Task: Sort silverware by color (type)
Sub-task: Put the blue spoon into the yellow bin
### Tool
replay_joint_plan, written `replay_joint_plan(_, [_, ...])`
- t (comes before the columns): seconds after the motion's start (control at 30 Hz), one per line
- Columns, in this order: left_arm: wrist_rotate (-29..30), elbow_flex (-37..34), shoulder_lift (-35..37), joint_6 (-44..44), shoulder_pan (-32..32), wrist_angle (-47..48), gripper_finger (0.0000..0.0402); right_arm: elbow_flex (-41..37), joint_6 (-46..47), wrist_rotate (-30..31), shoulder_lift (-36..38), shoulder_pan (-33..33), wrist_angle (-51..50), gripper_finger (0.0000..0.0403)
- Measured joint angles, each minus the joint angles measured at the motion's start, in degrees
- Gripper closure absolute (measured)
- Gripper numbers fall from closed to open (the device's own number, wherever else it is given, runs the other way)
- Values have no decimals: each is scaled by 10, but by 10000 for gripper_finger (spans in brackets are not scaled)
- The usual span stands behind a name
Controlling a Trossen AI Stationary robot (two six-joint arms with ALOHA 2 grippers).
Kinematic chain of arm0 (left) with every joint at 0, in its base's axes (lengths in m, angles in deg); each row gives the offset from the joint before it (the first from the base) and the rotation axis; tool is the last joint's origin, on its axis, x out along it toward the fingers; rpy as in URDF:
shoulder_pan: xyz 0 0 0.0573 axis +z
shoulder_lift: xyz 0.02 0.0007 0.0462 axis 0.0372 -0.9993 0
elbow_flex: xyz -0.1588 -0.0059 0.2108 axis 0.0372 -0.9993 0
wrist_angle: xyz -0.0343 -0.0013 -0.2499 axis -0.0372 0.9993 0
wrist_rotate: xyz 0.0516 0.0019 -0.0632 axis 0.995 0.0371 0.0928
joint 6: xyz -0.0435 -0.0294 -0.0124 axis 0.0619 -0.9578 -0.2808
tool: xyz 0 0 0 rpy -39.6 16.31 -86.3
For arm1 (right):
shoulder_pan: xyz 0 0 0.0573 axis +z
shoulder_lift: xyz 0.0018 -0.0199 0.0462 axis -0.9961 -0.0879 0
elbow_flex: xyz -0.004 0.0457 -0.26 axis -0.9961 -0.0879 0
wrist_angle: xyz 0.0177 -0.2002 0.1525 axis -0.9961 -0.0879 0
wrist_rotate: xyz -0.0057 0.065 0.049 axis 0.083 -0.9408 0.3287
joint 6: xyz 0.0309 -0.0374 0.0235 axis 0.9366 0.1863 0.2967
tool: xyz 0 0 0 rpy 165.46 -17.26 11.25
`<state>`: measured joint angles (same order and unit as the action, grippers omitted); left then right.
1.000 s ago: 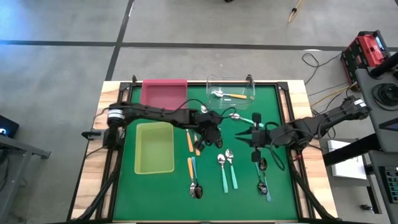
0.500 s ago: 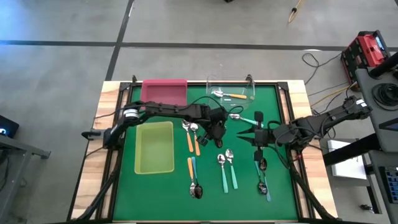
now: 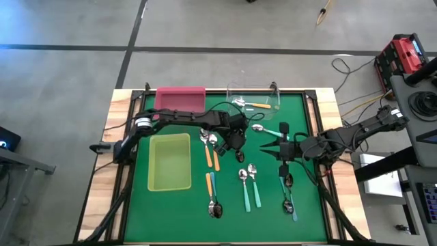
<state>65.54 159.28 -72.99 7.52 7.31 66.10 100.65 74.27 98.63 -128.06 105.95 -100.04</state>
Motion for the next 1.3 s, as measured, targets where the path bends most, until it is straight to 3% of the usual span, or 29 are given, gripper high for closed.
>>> replay_joint_plan(0.4, [-16, -4, 0, -8, 6, -23, 187, 0, -5, 1, 0, 0, 0, 360])
replay_joint_plan(1.13, [-32, -10, -40, -11, 14, -32, 187, 0, -6, 2, 0, 0, 0, 360])
replay_joint_plan(1.3, [-32, -10, -42, -10, 16, -33, 206, 0, -6, 2, 0, 0, 0, 360])
